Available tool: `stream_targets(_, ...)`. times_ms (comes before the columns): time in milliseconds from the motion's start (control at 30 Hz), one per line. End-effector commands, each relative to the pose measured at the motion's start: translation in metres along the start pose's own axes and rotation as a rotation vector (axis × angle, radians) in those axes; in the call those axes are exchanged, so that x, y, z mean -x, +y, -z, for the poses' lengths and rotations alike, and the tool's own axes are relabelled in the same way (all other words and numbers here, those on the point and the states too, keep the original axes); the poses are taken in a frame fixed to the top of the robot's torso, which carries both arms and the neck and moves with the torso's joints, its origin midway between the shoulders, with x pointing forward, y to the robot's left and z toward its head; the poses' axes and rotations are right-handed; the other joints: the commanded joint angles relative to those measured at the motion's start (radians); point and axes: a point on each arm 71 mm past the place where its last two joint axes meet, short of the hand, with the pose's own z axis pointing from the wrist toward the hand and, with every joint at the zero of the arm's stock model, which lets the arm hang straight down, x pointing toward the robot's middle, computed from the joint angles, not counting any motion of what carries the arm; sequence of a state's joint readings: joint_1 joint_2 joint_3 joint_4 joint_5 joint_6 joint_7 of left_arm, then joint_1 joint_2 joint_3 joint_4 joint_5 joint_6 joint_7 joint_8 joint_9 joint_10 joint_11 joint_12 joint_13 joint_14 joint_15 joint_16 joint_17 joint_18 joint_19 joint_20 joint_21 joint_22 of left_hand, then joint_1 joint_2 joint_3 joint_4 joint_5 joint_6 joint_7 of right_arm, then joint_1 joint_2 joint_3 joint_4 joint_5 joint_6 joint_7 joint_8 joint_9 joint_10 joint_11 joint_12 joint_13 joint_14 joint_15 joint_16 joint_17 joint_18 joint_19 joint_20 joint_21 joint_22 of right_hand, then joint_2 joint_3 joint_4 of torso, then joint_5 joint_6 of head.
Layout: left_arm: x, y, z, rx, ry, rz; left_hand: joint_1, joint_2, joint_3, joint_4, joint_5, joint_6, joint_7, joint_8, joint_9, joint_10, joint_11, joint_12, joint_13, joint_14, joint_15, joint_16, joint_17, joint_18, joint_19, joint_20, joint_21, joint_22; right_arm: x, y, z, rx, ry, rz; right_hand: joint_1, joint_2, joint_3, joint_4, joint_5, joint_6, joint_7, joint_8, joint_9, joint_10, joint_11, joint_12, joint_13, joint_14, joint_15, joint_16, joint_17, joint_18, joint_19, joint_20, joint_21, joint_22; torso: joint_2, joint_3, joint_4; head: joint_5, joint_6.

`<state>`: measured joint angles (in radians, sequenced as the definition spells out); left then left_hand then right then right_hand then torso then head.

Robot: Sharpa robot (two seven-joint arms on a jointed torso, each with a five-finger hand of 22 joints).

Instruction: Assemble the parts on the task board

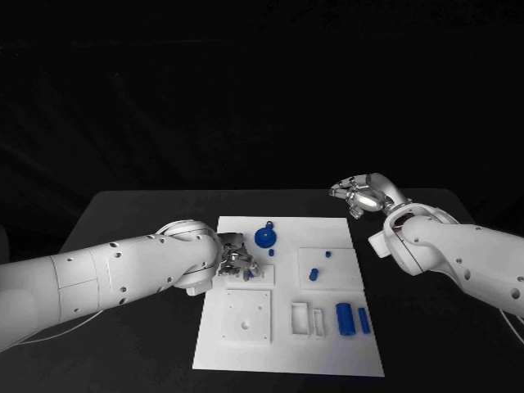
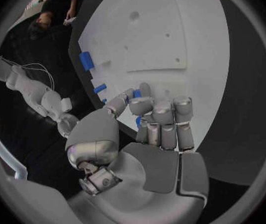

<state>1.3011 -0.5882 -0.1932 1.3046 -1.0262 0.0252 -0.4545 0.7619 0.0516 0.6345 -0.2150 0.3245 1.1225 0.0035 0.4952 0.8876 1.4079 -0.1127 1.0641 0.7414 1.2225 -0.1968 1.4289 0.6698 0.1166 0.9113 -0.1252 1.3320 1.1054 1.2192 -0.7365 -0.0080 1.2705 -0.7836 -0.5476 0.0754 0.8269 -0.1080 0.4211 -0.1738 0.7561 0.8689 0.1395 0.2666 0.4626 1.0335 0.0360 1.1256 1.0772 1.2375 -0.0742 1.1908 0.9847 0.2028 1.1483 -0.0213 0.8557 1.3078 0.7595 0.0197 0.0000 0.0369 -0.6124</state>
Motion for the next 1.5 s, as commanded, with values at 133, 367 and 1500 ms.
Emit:
stream_targets(133, 0.0011, -0.0002, -0.0009, 0.007, 0.006, -0.022, 0.017, 0.032, 0.058, -0.067, 0.041, 0.039, -0.033, -0.002, 0.016, -0.016, -0.028, 0.008, 0.002, 0.031, -0.041, 0.007, -0.001, 0.008, 0.005, -0.136, 0.008, -0.001, -0.0011, 0.0007, 0.0003, 0.007, 0.011, 0.000, -0.010, 0.002, 0.000, 0.004, 0.005, 0.000, 0.005, 0.005, -0.001, -0.002, -0.005, 0.005, -0.001, 0.005, -0.005, 0.004, -0.002, 0.059, 0.004, -0.003, -0.005, 0.013, 0.000, -0.0006, 0.0000, 0.002, 0.000)
stream_targets(367, 0.0028, 0.0039, -0.0016, 0.017, 0.007, -0.022, 0.015, 0.031, 0.061, -0.071, 0.049, 0.042, -0.034, -0.004, 0.026, -0.016, -0.029, 0.010, 0.003, 0.031, -0.042, 0.009, -0.001, 0.008, 0.006, -0.137, 0.009, -0.001, -0.0011, 0.0008, 0.0003, 0.008, 0.011, 0.000, -0.009, 0.002, 0.000, 0.004, 0.005, 0.001, 0.005, 0.005, -0.001, -0.002, -0.006, 0.005, -0.001, 0.005, -0.005, 0.004, -0.002, 0.059, 0.004, -0.003, -0.004, 0.013, 0.000, -0.0004, -0.0003, 0.002, 0.002)
stream_targets(1500, 0.0000, 0.0048, -0.0037, 0.022, 0.071, 0.001, 0.020, 0.025, 0.068, -0.075, 0.073, 0.053, -0.038, -0.010, 0.054, -0.017, -0.032, 0.017, 0.009, 0.032, -0.043, 0.017, -0.001, 0.009, 0.005, -0.137, 0.013, 0.000, -0.0009, 0.0004, -0.0001, 0.007, 0.009, 0.000, -0.009, 0.003, 0.001, 0.003, 0.005, 0.001, 0.004, 0.005, -0.002, -0.002, -0.006, 0.007, -0.003, 0.005, -0.006, 0.004, -0.002, 0.059, 0.005, -0.004, -0.005, 0.014, 0.000, -0.0006, 0.0000, 0.002, 0.002)
